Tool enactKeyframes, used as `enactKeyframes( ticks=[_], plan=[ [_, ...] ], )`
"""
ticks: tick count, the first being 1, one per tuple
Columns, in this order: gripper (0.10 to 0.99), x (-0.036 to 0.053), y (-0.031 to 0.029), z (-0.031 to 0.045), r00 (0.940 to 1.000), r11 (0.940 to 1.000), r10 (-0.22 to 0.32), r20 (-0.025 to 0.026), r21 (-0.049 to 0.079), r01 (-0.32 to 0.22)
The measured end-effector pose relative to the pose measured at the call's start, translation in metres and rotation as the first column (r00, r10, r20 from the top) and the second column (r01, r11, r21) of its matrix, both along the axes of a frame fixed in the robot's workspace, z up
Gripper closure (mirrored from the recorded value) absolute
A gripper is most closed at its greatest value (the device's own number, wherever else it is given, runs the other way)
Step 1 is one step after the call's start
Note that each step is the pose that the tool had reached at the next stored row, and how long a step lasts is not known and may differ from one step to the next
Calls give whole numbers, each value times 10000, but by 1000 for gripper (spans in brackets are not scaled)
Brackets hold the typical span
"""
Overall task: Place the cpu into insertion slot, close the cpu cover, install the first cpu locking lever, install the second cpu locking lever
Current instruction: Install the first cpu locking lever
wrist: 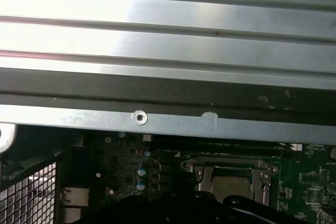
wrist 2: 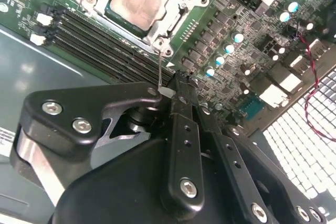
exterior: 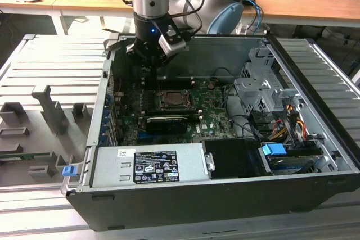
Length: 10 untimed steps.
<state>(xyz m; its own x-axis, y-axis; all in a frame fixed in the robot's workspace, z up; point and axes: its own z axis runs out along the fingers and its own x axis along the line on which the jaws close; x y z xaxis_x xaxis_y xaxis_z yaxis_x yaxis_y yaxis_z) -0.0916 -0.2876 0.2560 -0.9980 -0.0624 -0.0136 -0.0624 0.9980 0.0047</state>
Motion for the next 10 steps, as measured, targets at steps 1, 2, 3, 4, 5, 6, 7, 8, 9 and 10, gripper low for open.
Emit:
enactKeyframes(
  ticks=[1, 2, 3, 4, 5, 6, 7, 8, 9, 10],
  plan=[
    [980, 12, 0, -1, 10000, 10000, 0, 0, 0, 0],
    [980, 20, 0, -2, 10000, 10000, -1, 0, 0, 1],
    [980, 28, 0, -3, 10000, 10000, -1, 0, 0, 1],
    [980, 45, 0, -5, 10000, 10000, -1, 0, 0, 1],
    [980, 53, 0, -6, 10000, 10000, -1, 1, 1, 1],
    [980, 61, 0, -8, 10000, 10000, -1, 1, 1, 1],
    [980, 75, 0, -12, 10000, 10000, 0, 2, 1, 0],
    [980, 83, 0, -15, 10000, 10000, 1, 2, 1, -1],
    [980, 93, 0, -18, 10000, 10000, 0, 0, 0, 0],
    [980, 110, 0, -23, 10000, 10000, 0, 0, 0, 0]
  ],
)
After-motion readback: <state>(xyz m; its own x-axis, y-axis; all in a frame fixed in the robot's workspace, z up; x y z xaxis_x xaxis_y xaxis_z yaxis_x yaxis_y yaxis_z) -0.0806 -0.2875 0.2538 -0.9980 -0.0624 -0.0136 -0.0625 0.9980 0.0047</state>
